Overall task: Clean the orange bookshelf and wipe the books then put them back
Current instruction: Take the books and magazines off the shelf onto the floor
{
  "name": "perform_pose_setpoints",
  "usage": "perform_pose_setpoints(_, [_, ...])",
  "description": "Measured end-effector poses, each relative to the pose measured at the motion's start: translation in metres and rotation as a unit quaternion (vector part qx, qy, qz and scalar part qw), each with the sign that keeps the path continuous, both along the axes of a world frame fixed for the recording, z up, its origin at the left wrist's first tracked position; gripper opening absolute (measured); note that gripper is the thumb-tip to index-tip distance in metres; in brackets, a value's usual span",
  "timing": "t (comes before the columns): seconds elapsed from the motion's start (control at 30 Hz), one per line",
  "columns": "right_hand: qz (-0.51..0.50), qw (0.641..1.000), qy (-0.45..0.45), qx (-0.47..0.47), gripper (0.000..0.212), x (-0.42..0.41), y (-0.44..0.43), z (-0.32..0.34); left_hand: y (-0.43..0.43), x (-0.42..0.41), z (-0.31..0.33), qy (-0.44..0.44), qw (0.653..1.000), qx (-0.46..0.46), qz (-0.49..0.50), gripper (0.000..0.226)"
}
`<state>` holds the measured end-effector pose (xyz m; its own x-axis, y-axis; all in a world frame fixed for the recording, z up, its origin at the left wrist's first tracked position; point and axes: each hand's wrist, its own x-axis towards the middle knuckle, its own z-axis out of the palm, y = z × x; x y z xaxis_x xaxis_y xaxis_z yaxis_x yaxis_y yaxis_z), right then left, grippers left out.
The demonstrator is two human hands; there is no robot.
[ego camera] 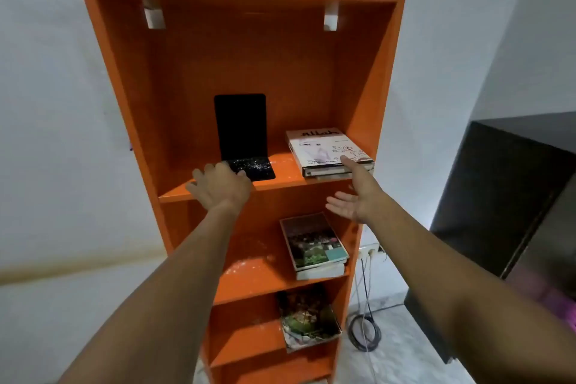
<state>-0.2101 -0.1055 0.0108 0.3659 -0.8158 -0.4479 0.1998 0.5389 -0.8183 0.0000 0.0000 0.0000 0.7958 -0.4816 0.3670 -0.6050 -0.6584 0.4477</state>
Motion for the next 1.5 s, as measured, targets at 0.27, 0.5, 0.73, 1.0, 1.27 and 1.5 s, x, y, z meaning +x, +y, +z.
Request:
perform_pose_setpoints(0.27, [-0.030, 0.997, -0.071, 0.010, 0.066, 0.032, -0.060, -0.011, -0.031, -0.003, -0.023, 0.110, 0.976, -0.102, 0.160, 0.063])
perform_pose_setpoints(0.5, [-0.068, 0.995, -0.076, -0.024, 0.061, 0.035, -0.053, -0.018, -0.010, -0.020, -0.024, 0.301, 0.889, -0.309, 0.155, 0.068])
perform_pose_setpoints(0.73, [-0.089, 0.987, -0.123, -0.050, 0.051, 0.019, -0.007, -0.029, 0.036, -0.025, -0.024, 0.539, 0.728, -0.418, -0.067, 0.010])
perform_pose_setpoints(1.0, [-0.112, 0.960, -0.256, 0.029, 0.037, -0.009, 0.091, -0.078, 0.113, -0.044, -0.074, 0.535, 0.737, -0.377, -0.169, 0.016])
perform_pose_setpoints(1.27, [-0.153, 0.968, -0.197, 0.042, 0.046, -0.042, 0.153, -0.155, 0.164, -0.052, -0.143, 0.564, 0.739, -0.334, -0.153, 0.013])
perform_pose_setpoints(1.5, [-0.131, 0.979, -0.075, 0.139, 0.046, -0.077, 0.177, -0.232, 0.186, -0.080, -0.217, 0.595, 0.748, -0.291, -0.049, 0.007])
